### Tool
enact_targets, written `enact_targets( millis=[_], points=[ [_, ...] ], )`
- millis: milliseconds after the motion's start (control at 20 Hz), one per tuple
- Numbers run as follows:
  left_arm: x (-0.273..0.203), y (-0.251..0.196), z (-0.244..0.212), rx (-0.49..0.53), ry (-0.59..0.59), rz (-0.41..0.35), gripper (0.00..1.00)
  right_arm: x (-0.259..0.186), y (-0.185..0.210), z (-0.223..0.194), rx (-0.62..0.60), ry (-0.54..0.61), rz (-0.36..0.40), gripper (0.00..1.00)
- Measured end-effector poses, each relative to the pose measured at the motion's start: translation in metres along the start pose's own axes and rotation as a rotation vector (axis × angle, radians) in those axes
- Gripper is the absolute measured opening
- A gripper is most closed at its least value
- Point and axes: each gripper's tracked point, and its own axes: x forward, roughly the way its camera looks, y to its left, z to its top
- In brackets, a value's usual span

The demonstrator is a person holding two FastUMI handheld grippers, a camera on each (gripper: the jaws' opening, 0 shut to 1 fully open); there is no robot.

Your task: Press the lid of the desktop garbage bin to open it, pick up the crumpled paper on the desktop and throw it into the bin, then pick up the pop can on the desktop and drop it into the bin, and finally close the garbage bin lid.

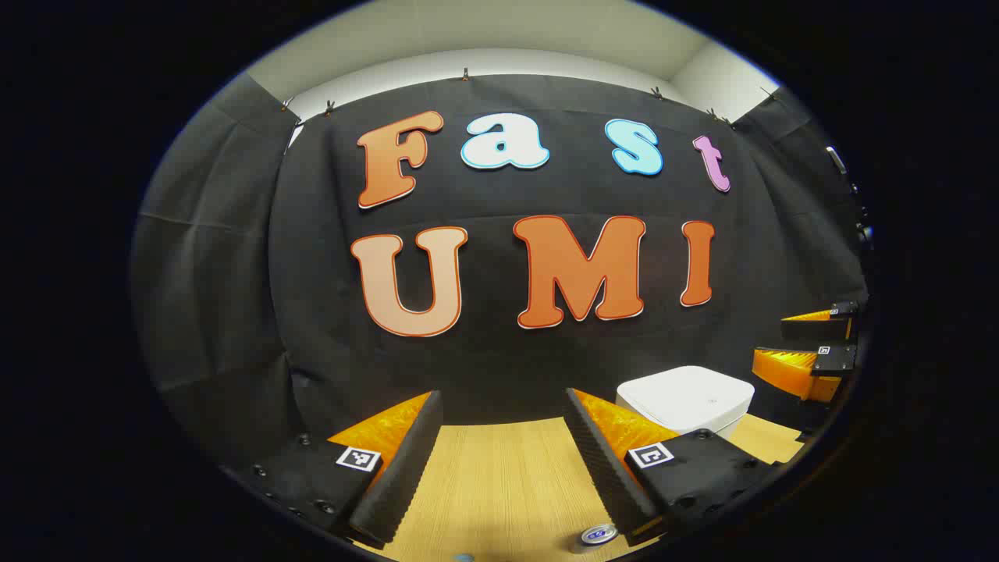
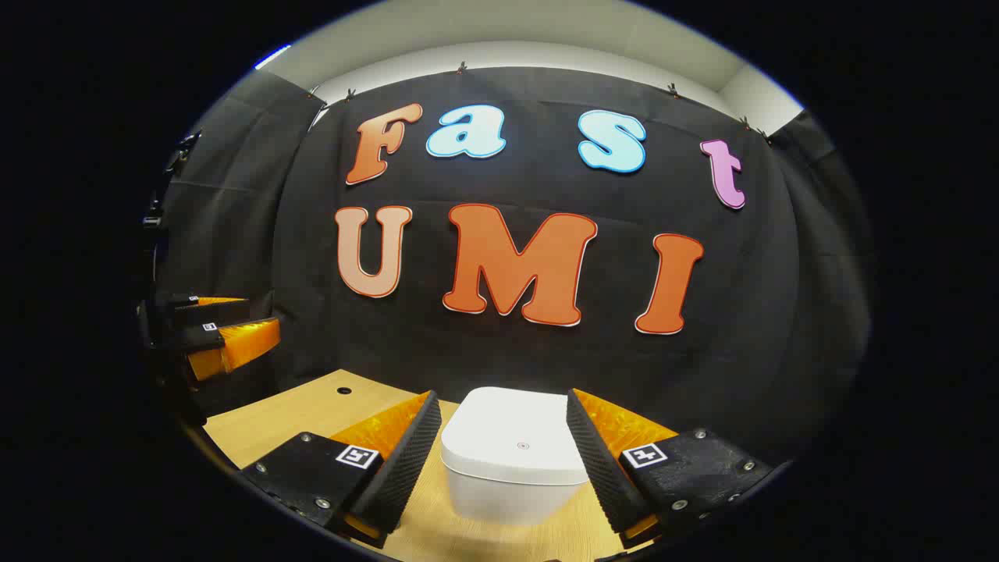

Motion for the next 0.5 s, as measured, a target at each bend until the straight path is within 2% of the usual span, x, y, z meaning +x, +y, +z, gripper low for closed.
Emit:
enact_targets(
  millis=[100, 150, 200, 500],
  points=[
    [-0.0004, -0.0007, -0.0016, 0.001, 0.001, 0.005, 1.00, 0.0010, -0.0008, -0.0014, 0.000, 0.003, 0.006, 0.98],
    [-0.0013, -0.0006, -0.0011, 0.004, 0.001, 0.008, 0.95, 0.0014, -0.0013, -0.0014, -0.001, 0.002, 0.008, 0.98],
    [-0.0014, 0.0005, -0.0014, 0.007, 0.001, 0.011, 0.99, 0.0016, -0.0010, -0.0021, -0.001, 0.003, 0.010, 0.98],
    [-0.0010, 0.0019, -0.0034, 0.018, 0.005, 0.024, 0.99, 0.0086, 0.0009, -0.0044, -0.001, 0.012, 0.024, 0.98]
  ],
)
